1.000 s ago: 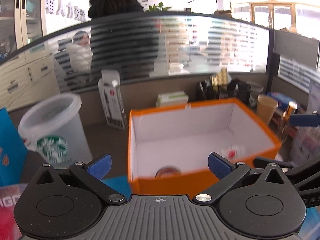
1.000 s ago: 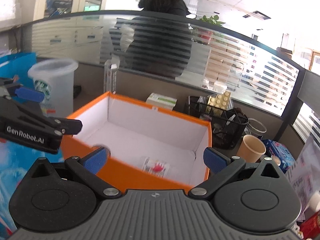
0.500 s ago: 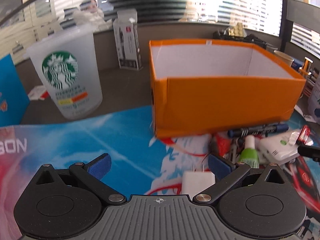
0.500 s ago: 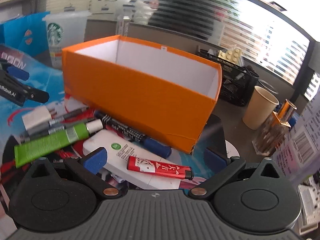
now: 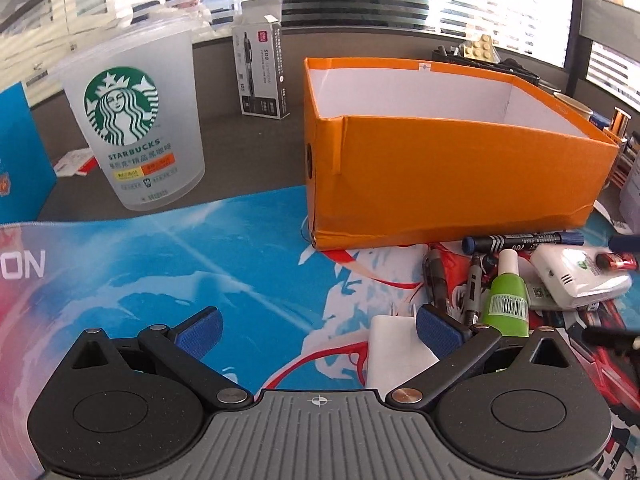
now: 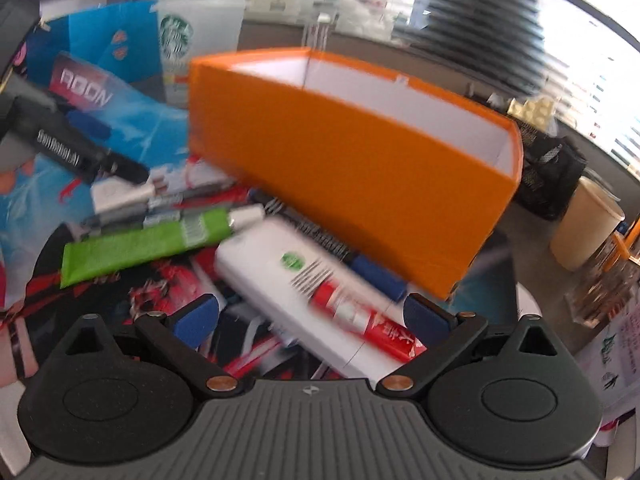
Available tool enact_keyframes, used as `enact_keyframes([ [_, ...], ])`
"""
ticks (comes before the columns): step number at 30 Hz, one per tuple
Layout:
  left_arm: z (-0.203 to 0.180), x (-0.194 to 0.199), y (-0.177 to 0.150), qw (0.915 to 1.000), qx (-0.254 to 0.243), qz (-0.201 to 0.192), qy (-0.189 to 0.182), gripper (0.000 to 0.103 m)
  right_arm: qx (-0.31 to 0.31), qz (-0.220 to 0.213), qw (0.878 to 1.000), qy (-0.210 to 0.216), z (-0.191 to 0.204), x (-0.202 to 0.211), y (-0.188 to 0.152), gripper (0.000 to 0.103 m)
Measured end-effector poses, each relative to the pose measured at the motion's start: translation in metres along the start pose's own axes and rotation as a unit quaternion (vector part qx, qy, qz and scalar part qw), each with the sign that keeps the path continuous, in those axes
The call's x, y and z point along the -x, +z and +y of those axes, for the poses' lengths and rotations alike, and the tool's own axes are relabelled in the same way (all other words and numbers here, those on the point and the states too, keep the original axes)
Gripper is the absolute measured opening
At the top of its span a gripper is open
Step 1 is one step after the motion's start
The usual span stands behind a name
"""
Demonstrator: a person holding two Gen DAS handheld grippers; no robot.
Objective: Organize rigid objects
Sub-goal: 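Move both tools back to the pile of items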
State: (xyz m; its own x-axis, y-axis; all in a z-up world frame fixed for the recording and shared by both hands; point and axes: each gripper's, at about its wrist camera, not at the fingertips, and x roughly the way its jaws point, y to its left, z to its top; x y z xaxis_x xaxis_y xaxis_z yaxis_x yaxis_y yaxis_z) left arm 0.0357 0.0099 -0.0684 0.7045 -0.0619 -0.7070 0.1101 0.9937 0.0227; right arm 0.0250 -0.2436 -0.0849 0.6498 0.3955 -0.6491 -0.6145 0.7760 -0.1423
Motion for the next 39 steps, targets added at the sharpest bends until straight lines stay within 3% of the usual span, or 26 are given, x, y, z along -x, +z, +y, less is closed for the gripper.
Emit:
enact_keyframes([
  [6,0.007,0.002,-0.002,1.0,0.007,-0.001,0.005,0.103,-0.007,0.014,1.0,0.006,0.013,0.012,-0.005,0.1],
  [10,0.01,0.004,-0.004,0.9999,0.011,-0.002,0.001,0.103,-0.028,0.002,0.999,0.034,0.022,0.023,-0.008,0.097],
  [16,0.011,0.006,-0.007,0.9999,0.011,-0.003,-0.003,0.103,-0.01,0.001,0.997,0.074,0.04,0.02,-0.013,0.096],
  [18,0.012,0.007,-0.008,0.9999,0.012,-0.002,-0.004,0.103,-0.024,0.007,0.998,0.066,0.039,0.015,-0.013,0.091],
  [23,0.016,0.009,-0.011,0.9999,0.014,-0.005,-0.006,0.103,-0.117,-0.007,0.992,0.054,0.014,0.017,-0.016,0.059],
  [25,0.016,0.01,-0.013,0.9998,0.013,-0.01,-0.01,0.103,-0.126,-0.011,0.992,0.032,0.013,0.02,-0.018,0.051],
  [28,0.01,0.011,-0.017,0.9996,0.002,-0.022,-0.017,0.103,-0.103,-0.017,0.994,-0.014,0.025,0.023,-0.022,0.049],
  [31,0.007,0.009,-0.017,0.9994,0.005,-0.031,-0.013,0.103,-0.107,-0.027,0.993,-0.031,0.031,0.025,-0.025,0.048],
  [36,-0.006,0.012,-0.019,0.9983,-0.018,-0.031,-0.046,0.103,-0.121,-0.033,0.992,-0.03,0.028,0.021,-0.027,0.048],
  [39,-0.015,0.01,-0.021,0.9982,-0.033,-0.03,-0.04,0.103,-0.118,-0.033,0.992,-0.031,0.028,0.022,-0.028,0.048],
])
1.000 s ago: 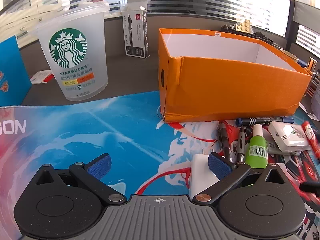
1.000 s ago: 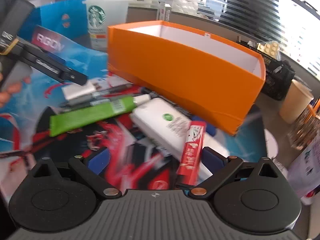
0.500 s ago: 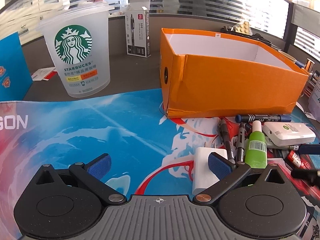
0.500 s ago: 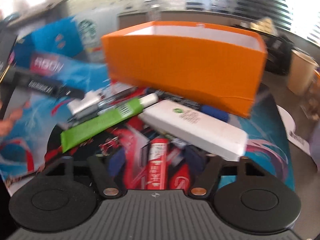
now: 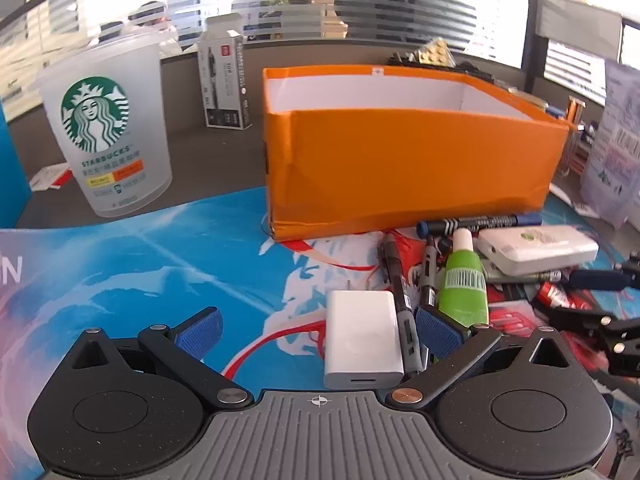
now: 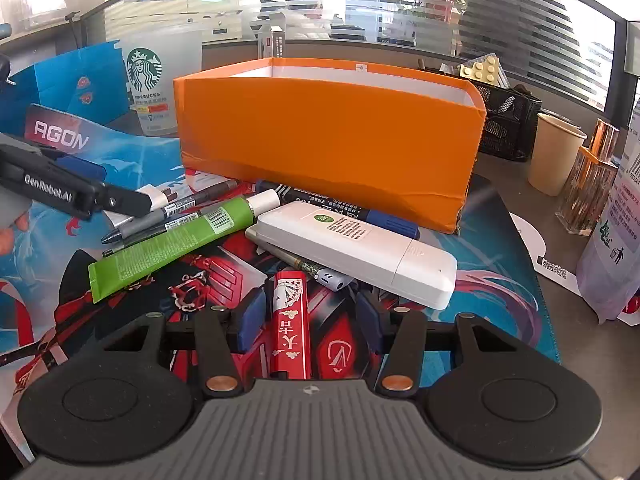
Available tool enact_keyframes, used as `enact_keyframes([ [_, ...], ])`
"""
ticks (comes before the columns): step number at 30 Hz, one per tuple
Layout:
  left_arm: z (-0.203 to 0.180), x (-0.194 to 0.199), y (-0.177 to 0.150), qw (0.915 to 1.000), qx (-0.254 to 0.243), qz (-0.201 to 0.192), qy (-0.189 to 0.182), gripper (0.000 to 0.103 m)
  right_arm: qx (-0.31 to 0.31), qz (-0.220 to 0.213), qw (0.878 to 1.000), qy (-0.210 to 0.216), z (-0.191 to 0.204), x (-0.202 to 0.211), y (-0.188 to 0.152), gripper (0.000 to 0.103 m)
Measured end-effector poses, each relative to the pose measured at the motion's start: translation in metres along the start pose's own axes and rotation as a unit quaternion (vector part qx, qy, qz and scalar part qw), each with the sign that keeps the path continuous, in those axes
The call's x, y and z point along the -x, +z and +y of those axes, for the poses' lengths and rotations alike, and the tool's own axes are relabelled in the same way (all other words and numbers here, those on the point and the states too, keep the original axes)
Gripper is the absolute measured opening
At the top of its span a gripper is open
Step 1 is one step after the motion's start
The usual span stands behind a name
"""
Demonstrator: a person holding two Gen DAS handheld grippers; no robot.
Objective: Organize rigid objects
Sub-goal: 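Move both tools back to the pile of items, then grasp the white charger with left tool while right tool grasps red stick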
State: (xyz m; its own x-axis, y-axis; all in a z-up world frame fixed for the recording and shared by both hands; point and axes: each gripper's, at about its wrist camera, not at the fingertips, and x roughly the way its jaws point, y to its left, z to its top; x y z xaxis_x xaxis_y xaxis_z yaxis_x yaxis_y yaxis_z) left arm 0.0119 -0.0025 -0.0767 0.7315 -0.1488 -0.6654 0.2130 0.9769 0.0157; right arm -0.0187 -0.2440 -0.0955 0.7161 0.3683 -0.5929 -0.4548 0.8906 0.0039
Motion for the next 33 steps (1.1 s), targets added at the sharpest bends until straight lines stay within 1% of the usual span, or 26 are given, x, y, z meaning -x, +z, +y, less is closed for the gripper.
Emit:
enact_keyframes([
  [2,0.001,-0.005,-0.001,1.0,0.004,0.003,0.001,0.103,0.0,0.0,1.0,0.0,0.001,0.0,0.0,0.049],
  [4,0.005,-0.012,-0.002,0.9997,0.006,0.019,0.013,0.103,-0.001,-0.001,1.0,0.0,0.001,0.001,-0.001,0.049],
  [5,0.008,-0.013,-0.003,0.9996,0.011,0.021,0.016,0.103,-0.001,-0.002,1.0,0.0,0.001,0.001,-0.001,0.049],
  [7,0.017,-0.012,-0.003,0.9995,0.029,0.015,0.006,0.102,-0.001,-0.003,1.0,0.0,0.001,0.001,-0.001,0.049],
  [10,0.024,-0.005,0.0,0.9991,0.04,0.0,-0.012,0.102,-0.002,-0.003,1.0,0.0,0.001,0.001,-0.002,0.049],
  [12,0.025,-0.002,0.002,0.9993,0.036,-0.009,-0.009,0.102,-0.002,-0.004,1.0,0.0,0.001,0.001,-0.002,0.049],
  [15,0.026,-0.008,0.003,0.9994,0.032,0.0,0.01,0.102,-0.002,-0.003,1.0,0.0,0.001,0.001,-0.002,0.049],
  [18,0.03,-0.013,0.002,0.9995,0.031,0.009,0.003,0.103,-0.002,-0.004,1.0,0.0,0.001,0.001,-0.001,0.049],
  [21,0.027,-0.014,-0.001,0.9997,0.015,0.003,-0.016,0.102,-0.004,-0.006,1.0,-0.002,0.002,0.001,-0.002,0.049],
  [22,0.026,-0.014,-0.001,0.9995,0.013,0.003,-0.027,0.099,-0.004,-0.007,1.0,-0.004,0.002,0.001,-0.002,0.048],
  [23,0.026,-0.015,-0.002,0.9989,0.012,0.006,-0.045,0.094,-0.005,-0.008,1.0,-0.006,0.003,0.001,-0.002,0.043],
  [24,0.024,-0.015,-0.002,0.9984,0.01,0.005,-0.056,0.092,-0.005,-0.01,1.0,-0.008,0.004,0.001,-0.003,0.038],
  [25,0.021,-0.013,-0.003,0.9983,0.001,0.001,-0.058,0.085,-0.005,-0.012,1.0,-0.009,0.006,0.002,-0.003,0.03],
  [26,0.017,-0.012,-0.004,0.9979,-0.006,-0.001,-0.065,0.073,-0.006,-0.013,1.0,-0.01,0.007,0.002,-0.003,0.026],
  [27,0.014,-0.011,-0.005,0.9975,-0.014,-0.005,-0.07,0.062,-0.005,-0.014,1.0,-0.013,0.009,0.003,-0.004,0.024],
  [28,0.01,-0.01,-0.006,0.9981,-0.025,-0.009,-0.055,0.052,-0.002,-0.014,1.0,-0.015,0.012,0.003,-0.004,0.02],
  [30,0.005,-0.009,-0.007,0.9981,-0.035,-0.012,-0.049,0.051,0.007,-0.014,1.0,-0.021,0.017,0.004,-0.005,0.018],
  [33,0.008,-0.009,-0.006,0.9982,-0.02,-0.011,-0.056,0.051,0.033,-0.012,0.999,-0.034,0.025,0.003,-0.004,0.018],
])
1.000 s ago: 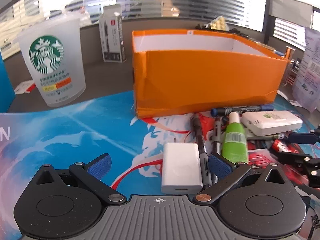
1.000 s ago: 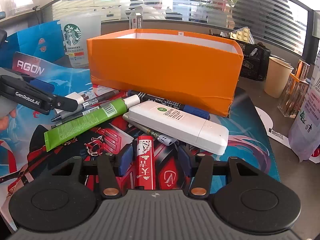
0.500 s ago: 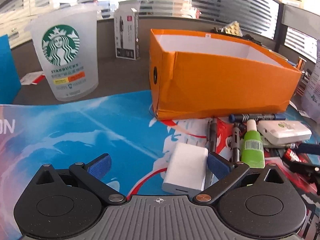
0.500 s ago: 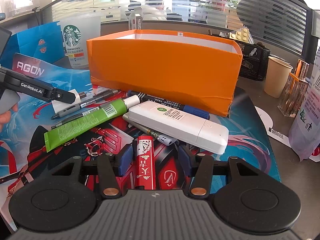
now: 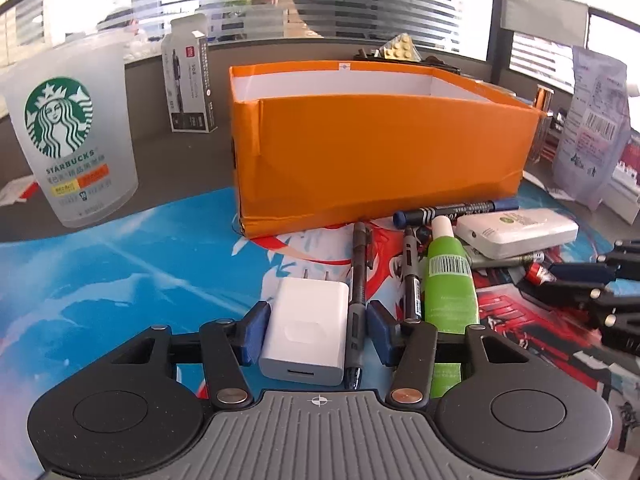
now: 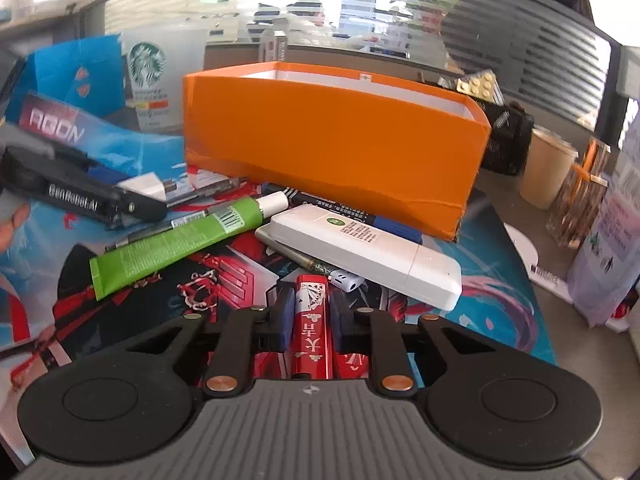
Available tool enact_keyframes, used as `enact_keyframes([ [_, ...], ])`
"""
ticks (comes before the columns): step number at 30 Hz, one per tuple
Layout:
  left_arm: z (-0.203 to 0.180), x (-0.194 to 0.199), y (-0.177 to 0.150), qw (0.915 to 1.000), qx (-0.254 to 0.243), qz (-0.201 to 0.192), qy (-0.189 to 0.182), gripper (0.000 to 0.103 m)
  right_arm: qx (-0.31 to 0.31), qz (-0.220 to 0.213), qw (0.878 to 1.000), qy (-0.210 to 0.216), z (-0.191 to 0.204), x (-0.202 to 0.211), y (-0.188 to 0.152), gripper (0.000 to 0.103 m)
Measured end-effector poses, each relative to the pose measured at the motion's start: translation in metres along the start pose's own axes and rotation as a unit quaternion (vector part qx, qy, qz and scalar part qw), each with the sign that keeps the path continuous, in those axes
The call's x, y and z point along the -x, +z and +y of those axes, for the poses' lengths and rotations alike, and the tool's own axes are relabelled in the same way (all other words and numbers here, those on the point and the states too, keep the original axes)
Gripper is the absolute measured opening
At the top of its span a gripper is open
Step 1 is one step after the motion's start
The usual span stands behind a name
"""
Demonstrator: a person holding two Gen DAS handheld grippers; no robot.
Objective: Organize rigid objects
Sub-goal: 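Grasp the white charger with left tool while right tool grasps red stick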
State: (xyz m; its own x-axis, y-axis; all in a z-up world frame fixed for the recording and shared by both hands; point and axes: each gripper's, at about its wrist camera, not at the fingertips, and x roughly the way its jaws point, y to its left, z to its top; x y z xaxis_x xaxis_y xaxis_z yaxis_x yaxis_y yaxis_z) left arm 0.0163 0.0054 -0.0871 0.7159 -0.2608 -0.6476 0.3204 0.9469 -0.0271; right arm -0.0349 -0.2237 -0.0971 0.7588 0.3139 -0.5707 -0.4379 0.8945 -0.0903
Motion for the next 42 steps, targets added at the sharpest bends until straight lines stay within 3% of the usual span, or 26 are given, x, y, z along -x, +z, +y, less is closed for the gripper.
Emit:
enact_keyframes([
  [7,0.004,0.004,-0.001,0.9998,0.019,-0.004,-0.006,0.049,-0.024,-0.005,1.0,0.008,-0.005,0.0,-0.004,0.018],
  [14,0.024,0.007,0.001,0.9958,0.082,-0.001,-0.04,0.049,-0.016,-0.004,1.0,0.002,-0.001,0.001,-0.002,0.018],
  [22,0.031,0.008,0.002,0.9943,0.095,-0.005,-0.046,0.046,-0.023,-0.006,1.0,0.004,-0.003,0.0,-0.004,0.019],
  [27,0.031,0.006,0.001,0.9959,0.088,0.001,-0.024,0.047,-0.025,-0.006,1.0,0.005,-0.002,0.0,-0.004,0.019],
  [29,0.027,0.006,0.0,0.9974,0.07,0.001,-0.015,0.038,-0.026,-0.006,1.0,0.004,-0.002,0.0,-0.004,0.019],
  [30,0.025,0.007,0.0,0.9979,0.064,0.0,-0.01,0.038,-0.026,-0.007,1.0,0.003,-0.002,0.0,-0.005,0.019],
  [42,0.02,0.013,-0.002,0.9979,0.065,-0.005,-0.005,0.037,-0.007,-0.007,1.0,-0.027,0.009,0.002,-0.004,0.017],
])
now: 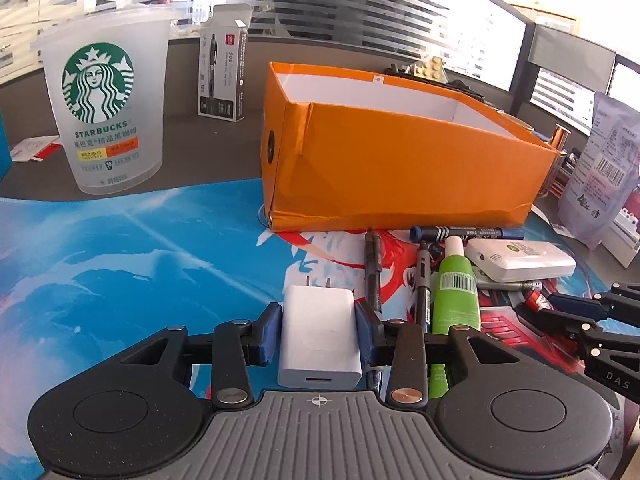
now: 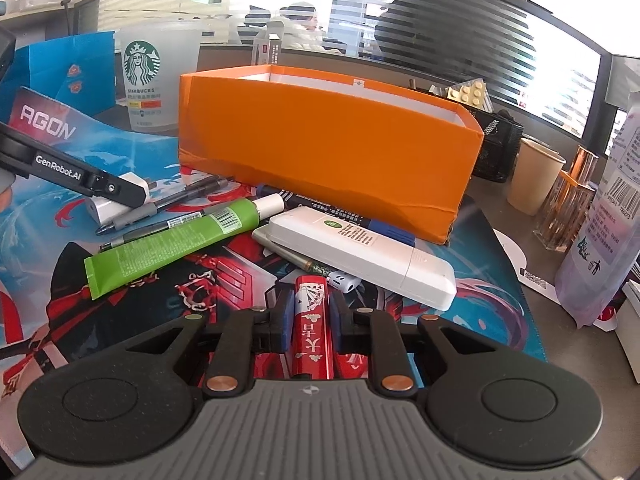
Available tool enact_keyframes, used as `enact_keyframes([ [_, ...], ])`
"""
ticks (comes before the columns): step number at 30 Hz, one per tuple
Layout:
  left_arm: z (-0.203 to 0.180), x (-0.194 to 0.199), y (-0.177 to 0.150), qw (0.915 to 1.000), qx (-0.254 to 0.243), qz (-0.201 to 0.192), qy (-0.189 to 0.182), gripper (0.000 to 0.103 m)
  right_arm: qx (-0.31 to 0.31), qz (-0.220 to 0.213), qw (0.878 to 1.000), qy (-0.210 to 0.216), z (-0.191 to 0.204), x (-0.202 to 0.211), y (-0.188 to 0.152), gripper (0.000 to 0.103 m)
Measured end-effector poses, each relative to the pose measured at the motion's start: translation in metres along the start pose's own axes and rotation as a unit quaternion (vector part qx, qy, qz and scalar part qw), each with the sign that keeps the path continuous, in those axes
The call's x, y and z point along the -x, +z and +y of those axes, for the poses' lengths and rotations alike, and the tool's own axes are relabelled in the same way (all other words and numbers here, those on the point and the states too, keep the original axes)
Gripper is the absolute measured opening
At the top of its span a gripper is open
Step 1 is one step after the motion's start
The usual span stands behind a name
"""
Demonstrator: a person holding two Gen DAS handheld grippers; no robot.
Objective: Organize rigid objects
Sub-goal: 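Grasp the white charger with left tool while right tool grasps red stick, then carry the white charger and red stick with both tools into the orange box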
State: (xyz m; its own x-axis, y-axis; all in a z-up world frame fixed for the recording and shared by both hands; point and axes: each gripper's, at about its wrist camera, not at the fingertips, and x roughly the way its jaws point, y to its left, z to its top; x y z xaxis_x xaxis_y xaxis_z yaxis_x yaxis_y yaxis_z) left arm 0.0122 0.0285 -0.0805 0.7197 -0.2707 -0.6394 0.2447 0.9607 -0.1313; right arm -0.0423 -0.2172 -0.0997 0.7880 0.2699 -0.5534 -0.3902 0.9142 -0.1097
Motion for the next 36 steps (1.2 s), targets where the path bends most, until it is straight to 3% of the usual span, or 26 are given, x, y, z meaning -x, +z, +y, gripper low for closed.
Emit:
enact_keyframes([
  [17,-0.016,0.04,0.027,0.9987,-0.01,-0.048,-0.017,0.037,0.0,-0.037,0.999,-0.001,-0.003,0.022,0.021,0.017],
  [36,-0.044,0.05,0.097,0.9932,-0.046,-0.105,-0.021,0.037,0.014,-0.097,0.995,-0.003,-0.02,0.03,0.079,0.017],
])
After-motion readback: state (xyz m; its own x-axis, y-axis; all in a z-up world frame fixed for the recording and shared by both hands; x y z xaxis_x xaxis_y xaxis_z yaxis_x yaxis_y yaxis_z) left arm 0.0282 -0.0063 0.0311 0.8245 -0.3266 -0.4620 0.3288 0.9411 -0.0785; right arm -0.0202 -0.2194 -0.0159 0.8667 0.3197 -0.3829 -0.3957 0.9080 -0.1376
